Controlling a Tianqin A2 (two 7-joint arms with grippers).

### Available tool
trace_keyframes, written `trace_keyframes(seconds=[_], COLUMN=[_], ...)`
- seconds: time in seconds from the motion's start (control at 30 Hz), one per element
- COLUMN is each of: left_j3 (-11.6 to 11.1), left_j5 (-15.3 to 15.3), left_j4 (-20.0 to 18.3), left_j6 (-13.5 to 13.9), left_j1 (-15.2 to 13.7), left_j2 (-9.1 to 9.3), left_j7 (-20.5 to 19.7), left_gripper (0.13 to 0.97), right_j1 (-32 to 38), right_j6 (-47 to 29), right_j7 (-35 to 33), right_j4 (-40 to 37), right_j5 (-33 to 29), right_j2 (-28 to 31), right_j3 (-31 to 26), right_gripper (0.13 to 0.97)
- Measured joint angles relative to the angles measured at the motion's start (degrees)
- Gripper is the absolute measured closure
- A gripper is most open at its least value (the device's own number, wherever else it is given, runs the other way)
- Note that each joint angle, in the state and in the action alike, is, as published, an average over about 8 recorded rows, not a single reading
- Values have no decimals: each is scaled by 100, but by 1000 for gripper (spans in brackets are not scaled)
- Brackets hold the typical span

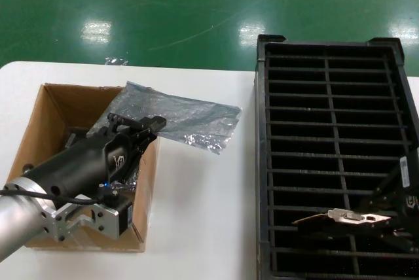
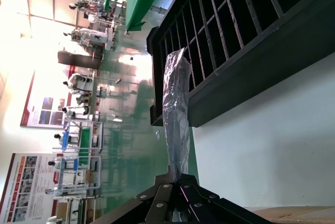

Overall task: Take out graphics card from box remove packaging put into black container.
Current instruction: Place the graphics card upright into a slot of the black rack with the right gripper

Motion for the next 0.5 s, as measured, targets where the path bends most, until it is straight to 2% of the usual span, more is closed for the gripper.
trace_keyframes(seconds=[0.5], left_j3=[0], left_j5=[0], left_j4=[0], left_j6=[0], left_j1=[0], left_j2=[0], left_j7=[0], left_gripper=[959], right_j1=[44], right_j6=[-3], right_j7=[-22], right_j4=[34], right_j5=[-149], right_j2=[5], right_j3=[-206], right_gripper=[904])
